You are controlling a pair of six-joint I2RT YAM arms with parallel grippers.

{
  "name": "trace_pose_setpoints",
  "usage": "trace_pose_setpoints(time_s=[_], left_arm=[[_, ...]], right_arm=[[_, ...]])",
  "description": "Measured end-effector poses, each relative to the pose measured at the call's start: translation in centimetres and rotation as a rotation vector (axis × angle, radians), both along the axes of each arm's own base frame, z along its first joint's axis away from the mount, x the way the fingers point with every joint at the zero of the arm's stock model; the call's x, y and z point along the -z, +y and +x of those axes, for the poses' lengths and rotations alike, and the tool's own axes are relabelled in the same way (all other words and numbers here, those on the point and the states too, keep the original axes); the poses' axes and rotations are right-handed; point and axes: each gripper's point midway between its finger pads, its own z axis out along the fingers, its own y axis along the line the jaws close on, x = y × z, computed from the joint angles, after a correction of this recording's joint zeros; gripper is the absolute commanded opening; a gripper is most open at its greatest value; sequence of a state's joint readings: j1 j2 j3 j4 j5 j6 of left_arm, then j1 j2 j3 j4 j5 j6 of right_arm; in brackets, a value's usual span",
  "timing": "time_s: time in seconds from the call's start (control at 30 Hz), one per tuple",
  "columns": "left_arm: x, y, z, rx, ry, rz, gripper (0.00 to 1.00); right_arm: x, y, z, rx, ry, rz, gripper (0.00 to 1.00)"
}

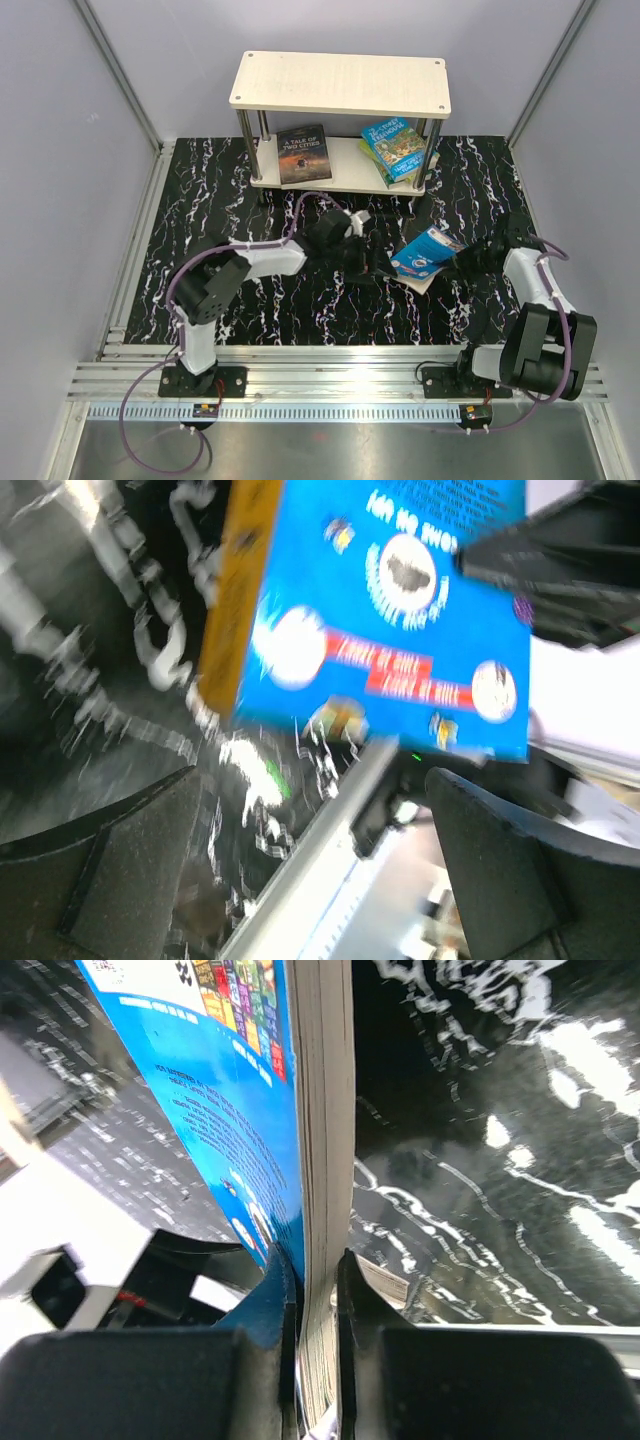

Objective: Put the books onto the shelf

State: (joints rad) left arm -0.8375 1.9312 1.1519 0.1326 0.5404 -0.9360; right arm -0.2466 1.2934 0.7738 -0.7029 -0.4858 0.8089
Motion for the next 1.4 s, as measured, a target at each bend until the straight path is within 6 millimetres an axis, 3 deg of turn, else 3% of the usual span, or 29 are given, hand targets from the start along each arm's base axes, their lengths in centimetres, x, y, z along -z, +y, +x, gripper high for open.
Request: trace_pose_setpoints(time_s=[0.17, 0.23, 0.4, 0.67, 0.7, 0.77, 0.83, 0.87, 1.03, 1.27, 1.4], left_arm=[[0.0, 4.2, 1.7, -0.133, 0.082, -0.072, 0.97], [0.0, 4.8, 2.0, -0.167, 0.107, -0.088, 0.96], [-2.0, 4.5, 2.3, -0.196, 0.111, -0.168, 0.97], [-6.6, 3.4, 5.2, -0.223, 0.064, -0.264, 0.90], [-7.4, 2.9, 5.3, -0.213, 0.048, -0.275, 0.86], [-8.7, 2.0, 5.2, -0.192, 0.022, -0.297, 0.64], [-8.8, 1.7, 5.1, -0.186, 0.007, -0.294, 0.52], [-8.6, 1.7, 5.1, -0.186, 0.012, -0.291, 0.41], [-7.6, 1.3, 4.8, -0.179, 0.035, -0.268, 0.32], [-7.8, 1.1, 4.7, -0.168, 0.021, -0.270, 0.00], [-7.8, 1.1, 4.6, -0.160, 0.013, -0.268, 0.00]], right_arm=[[-1.0, 1.1, 0.4, 0.005, -0.049, 0.060, 0.00], [-1.4, 1.9, 0.4, 0.000, -0.075, 0.093, 0.00], [-2.9, 4.0, 0.0, -0.020, -0.137, 0.187, 0.00], [-5.0, 6.2, -0.9, -0.048, -0.199, 0.300, 0.00], [-5.2, 6.5, -1.0, -0.053, -0.203, 0.310, 0.00], [-5.8, 6.9, -1.2, -0.060, -0.215, 0.332, 0.00], [-6.5, 7.1, -1.3, -0.055, -0.238, 0.346, 0.00], [-6.9, 7.2, -1.3, -0.054, -0.251, 0.352, 0.00], [-7.4, 7.3, -1.3, -0.046, -0.260, 0.364, 0.00], [-7.3, 7.3, -1.5, -0.039, -0.246, 0.365, 0.00], [-7.2, 7.3, -1.6, -0.038, -0.231, 0.366, 0.00]])
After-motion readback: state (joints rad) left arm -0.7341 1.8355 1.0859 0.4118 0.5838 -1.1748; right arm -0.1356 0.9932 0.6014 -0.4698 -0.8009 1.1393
